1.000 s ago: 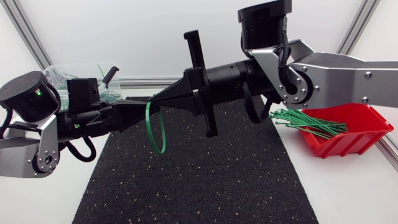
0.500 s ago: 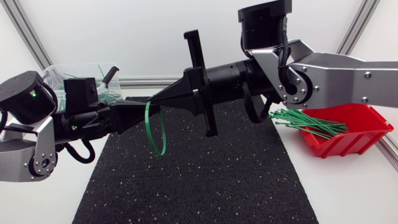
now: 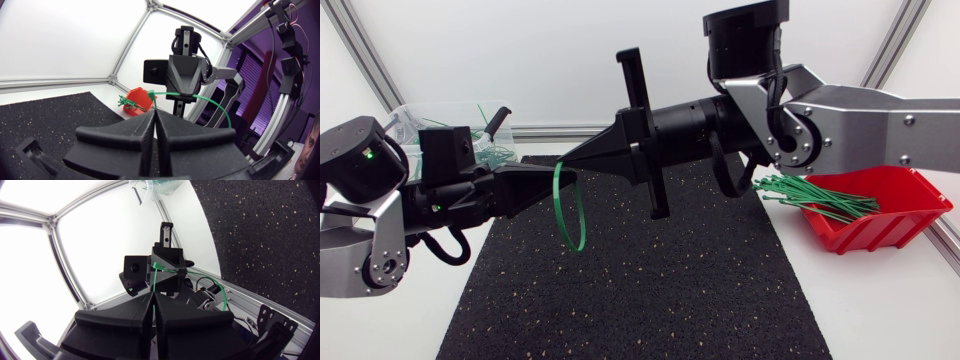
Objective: Take a green cable tie from the red box, thread the tail through the head to close it, then place it in the transparent bin on the left.
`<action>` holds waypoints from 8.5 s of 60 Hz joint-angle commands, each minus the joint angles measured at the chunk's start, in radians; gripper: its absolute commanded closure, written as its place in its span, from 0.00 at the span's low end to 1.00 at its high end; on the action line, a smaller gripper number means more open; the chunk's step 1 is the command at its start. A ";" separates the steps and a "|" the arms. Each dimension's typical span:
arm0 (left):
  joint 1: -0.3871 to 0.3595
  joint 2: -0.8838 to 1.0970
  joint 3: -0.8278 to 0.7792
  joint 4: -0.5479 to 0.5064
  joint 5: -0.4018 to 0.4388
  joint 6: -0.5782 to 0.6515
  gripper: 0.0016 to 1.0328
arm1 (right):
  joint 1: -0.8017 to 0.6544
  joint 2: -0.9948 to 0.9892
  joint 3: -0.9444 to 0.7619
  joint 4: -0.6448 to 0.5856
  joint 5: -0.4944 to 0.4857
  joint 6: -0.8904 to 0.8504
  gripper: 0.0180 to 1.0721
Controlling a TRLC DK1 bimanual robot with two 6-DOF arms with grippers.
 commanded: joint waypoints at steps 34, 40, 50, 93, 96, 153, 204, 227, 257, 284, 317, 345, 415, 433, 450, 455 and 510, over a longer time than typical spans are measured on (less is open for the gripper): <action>-0.012 -0.174 -0.057 0.018 0.021 -0.081 0.97 | -0.053 0.052 0.024 0.005 -0.002 0.028 0.95; -0.018 -0.173 -0.057 0.018 0.020 -0.081 0.97 | -0.050 0.047 0.026 0.002 -0.003 0.026 0.95; -0.022 -0.108 -0.045 0.018 0.013 -0.040 0.97 | -0.028 0.001 0.021 0.002 -0.008 0.025 0.84; 0.092 0.114 0.100 0.016 0.024 0.092 0.97 | -0.044 0.015 0.009 0.000 -0.019 -0.035 0.42; 0.092 0.114 0.100 0.016 0.030 0.092 0.97 | -0.047 0.022 0.011 0.000 -0.019 -0.035 0.42; 0.140 0.264 0.241 0.006 0.109 -0.014 0.97 | 0.025 0.211 0.215 -0.673 0.391 -1.218 0.35; 0.190 0.481 0.451 -0.246 0.182 -0.112 0.97 | 0.269 0.136 -0.023 -0.374 1.192 -2.163 0.12; 0.186 0.504 0.446 -0.280 0.198 -0.112 0.97 | 0.351 0.164 -0.075 -0.201 1.339 -2.629 0.14; 0.158 0.531 0.465 -0.289 0.207 -0.109 0.97 | 0.351 0.249 -0.310 0.539 1.399 -3.442 0.12; 0.158 0.547 0.503 -0.326 0.267 -0.109 0.97 | 0.334 0.256 -0.416 0.700 1.204 -3.701 0.09; 0.143 0.588 0.572 -0.378 0.300 -0.111 0.97 | 0.282 0.305 -0.405 0.704 0.977 -3.815 0.09; 0.143 0.682 0.710 -0.472 0.248 -0.111 0.97 | 0.326 0.421 -0.381 0.844 0.920 -3.828 0.12; 0.159 0.656 0.722 -0.518 0.280 -0.111 0.97 | 0.335 0.496 -0.396 0.858 0.899 -3.805 0.49; 0.159 0.651 0.718 -0.516 0.283 -0.111 0.97 | 0.335 0.504 -0.376 0.861 0.877 -3.818 0.57; 0.163 0.652 0.721 -0.516 0.287 -0.111 0.97 | 0.331 0.498 -0.381 0.861 0.871 -3.828 0.74; 0.163 0.654 0.724 -0.518 0.285 -0.111 0.97 | 0.331 0.489 -0.387 0.861 0.873 -3.828 0.75; 0.166 0.649 0.718 -0.516 0.288 -0.111 0.97 | 0.366 0.472 -0.425 0.864 0.897 -3.825 0.82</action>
